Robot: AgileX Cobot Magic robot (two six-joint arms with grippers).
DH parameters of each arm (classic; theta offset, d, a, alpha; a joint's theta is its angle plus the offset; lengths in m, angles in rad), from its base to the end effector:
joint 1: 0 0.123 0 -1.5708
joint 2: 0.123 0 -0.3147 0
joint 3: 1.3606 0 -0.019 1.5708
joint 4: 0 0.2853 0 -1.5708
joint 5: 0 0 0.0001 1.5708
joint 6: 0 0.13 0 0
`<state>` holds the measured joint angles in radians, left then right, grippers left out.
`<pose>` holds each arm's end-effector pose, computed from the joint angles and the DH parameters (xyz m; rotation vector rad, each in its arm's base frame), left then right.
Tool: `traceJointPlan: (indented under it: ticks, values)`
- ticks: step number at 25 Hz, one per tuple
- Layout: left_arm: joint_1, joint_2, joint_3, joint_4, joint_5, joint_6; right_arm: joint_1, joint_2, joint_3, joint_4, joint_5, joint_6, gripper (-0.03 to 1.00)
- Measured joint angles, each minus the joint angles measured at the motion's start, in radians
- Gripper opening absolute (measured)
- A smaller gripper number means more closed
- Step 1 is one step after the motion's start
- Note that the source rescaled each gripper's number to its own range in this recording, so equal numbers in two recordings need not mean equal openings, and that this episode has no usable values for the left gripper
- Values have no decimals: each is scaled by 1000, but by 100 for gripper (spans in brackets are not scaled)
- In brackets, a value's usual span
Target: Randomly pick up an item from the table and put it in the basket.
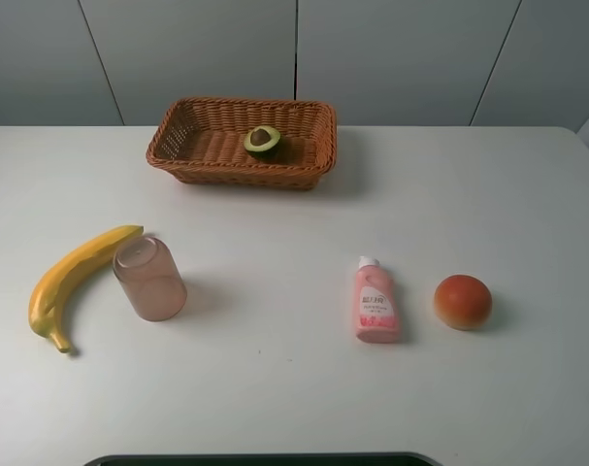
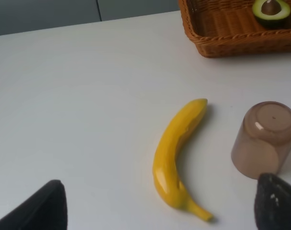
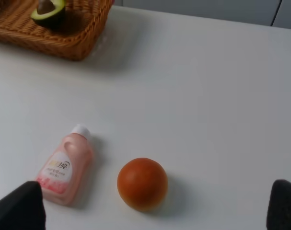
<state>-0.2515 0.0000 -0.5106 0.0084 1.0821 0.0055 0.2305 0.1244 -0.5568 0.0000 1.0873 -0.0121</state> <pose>0.0272 -0.0060 0.2773 0.2632 2.0412 -0.1425 0.0415 0.0097 0.2882 -0.2591 2.1255 0.1279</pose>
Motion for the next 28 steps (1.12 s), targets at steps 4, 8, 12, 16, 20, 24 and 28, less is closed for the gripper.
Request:
traceJointPlan:
  ticks: [4,8,12,16,20,24,28]
  values:
    - [0,0,0,0,0,0,0,-106,41,10,0,0,100]
    - [0,0,0,0,0,-6,0,-123,43,10,3,0,100]
    - [0,0,0,0,0,-6,0,-125,43,13,3,0,100]
    - [0,0,0,2,0,-6,0,-125,43,35,3,2,100]
    - [0,0,0,4,0,-6,0,-125,43,48,3,4,100]
    - [0,0,0,4,0,-6,-65,-125,43,48,3,4,100]
    - [0,0,0,4,0,-6,-190,-125,43,48,3,4,100]
